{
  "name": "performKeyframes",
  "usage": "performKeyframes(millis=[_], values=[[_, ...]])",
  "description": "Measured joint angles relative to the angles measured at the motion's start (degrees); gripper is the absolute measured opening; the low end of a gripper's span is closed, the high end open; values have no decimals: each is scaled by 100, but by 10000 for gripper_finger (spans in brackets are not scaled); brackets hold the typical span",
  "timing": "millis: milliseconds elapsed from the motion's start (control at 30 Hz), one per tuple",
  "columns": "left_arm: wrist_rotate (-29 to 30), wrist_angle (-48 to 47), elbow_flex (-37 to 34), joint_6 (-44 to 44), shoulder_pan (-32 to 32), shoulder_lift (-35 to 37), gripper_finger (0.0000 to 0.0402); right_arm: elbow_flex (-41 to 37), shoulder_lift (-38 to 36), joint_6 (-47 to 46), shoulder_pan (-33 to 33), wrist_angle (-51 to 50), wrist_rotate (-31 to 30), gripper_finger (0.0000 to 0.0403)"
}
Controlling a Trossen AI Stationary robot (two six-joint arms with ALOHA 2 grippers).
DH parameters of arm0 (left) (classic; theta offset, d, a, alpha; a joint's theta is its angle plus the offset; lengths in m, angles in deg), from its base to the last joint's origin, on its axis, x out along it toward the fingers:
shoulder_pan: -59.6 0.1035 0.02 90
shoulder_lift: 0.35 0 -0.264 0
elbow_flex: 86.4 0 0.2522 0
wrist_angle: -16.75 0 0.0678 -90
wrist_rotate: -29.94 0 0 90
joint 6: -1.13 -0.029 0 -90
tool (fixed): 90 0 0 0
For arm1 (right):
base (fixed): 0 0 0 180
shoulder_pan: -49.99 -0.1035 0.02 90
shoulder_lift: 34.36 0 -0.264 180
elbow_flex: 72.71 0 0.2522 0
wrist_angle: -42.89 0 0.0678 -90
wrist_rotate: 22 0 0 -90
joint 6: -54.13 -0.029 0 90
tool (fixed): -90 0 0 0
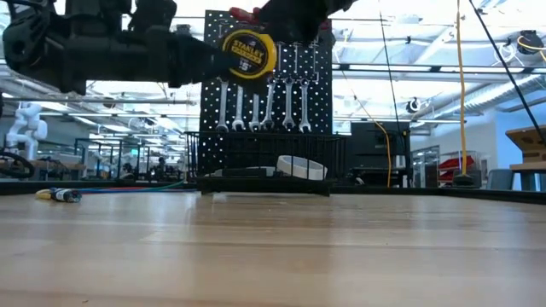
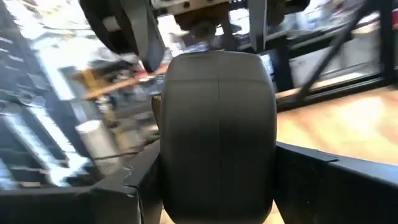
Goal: Hang tools onto peg board
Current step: Hang the measuring tape on the peg board
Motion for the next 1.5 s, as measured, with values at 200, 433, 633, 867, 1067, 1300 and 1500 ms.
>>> performKeyframes(millis=[200,433,633,867,1067,1300,1500], values=[[532,-417,233,-772,45,4,217,0,0,984,302,-25,345,302],[560,-770,411,-1010,151,-2,217,-2,238,1574,335,-45,429,302],[599,-871,411,-1043,217,-9,217,9,406,1622,324,-8,-11,301],[654,-890,411,-1022,212,-9,217,4,396,1601,337,-5,-283,259],[654,-984,411,-1023,212,-9,217,2,476,1587,324,-33,-480,213],[719,-1133,407,-898,211,-9,217,-4,543,1546,318,38,-530,213],[1450,-1160,437,-663,145,6,291,-13,531,1501,331,226,-730,213]])
